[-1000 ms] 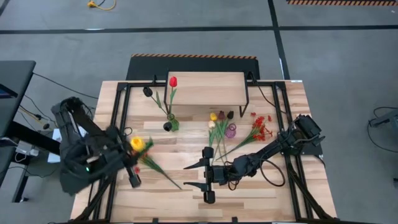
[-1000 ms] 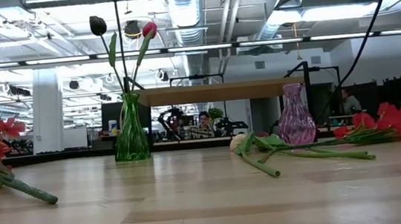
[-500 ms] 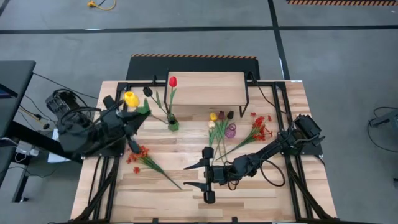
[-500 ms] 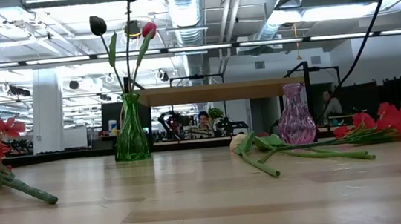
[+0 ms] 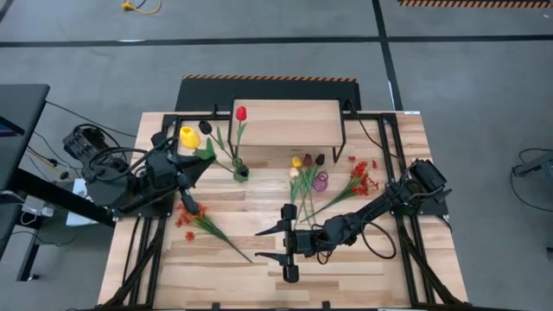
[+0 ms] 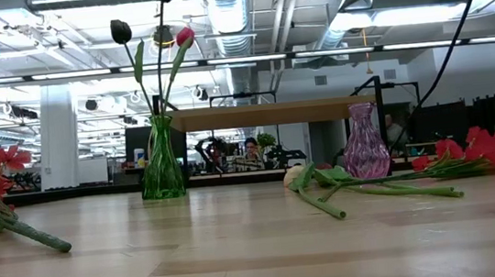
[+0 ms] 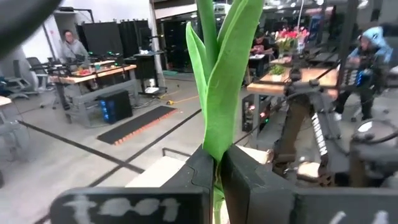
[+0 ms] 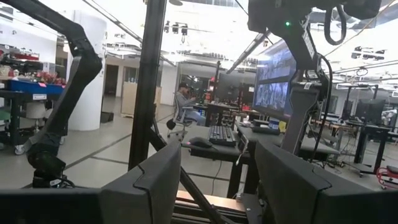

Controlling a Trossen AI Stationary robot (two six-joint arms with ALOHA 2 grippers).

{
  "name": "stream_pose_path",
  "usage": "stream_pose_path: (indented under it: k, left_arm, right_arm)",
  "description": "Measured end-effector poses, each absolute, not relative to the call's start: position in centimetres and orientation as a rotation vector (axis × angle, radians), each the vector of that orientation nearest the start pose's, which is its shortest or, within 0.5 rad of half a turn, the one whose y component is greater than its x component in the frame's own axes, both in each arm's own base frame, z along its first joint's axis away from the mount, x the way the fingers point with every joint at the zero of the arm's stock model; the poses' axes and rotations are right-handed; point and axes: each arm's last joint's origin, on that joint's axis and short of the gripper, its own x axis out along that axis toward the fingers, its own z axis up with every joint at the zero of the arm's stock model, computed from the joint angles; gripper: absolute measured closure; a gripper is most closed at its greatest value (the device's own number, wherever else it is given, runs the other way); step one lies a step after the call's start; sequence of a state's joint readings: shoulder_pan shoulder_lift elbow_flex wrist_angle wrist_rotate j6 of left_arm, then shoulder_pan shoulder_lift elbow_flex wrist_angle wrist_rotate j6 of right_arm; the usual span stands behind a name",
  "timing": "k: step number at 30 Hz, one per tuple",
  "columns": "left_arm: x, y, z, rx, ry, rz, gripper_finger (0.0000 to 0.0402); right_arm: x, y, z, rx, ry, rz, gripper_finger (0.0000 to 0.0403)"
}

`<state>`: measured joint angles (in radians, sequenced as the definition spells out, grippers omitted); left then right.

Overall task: Pick and place flowers into a vace then onto a shelf
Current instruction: Put the left yellow tulip into the green vase

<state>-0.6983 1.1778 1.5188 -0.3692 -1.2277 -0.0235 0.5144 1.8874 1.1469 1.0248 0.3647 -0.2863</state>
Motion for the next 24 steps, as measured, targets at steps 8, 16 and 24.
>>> stream_pose_path:
  k: [8,16,24]
  left_arm:
    - [18.2,-11.6,49.7,-0.021,-0.077,0.443,0.0401]
    - [18.9,-10.8,48.6,0.14,0.015,0.667,0.0401]
    - [19.2,-9.0,46.0,0.187,0.09,0.776,0.0401]
  right_arm:
    - [36.6,19.5,26.0,-0.163,-0.276,0.11,0.0211]
    - [36.6,19.5,26.0,-0.163,-0.276,0.11,0.0216]
    - [36.6,19.5,26.0,-0.164,-0.274,0.111,0.022]
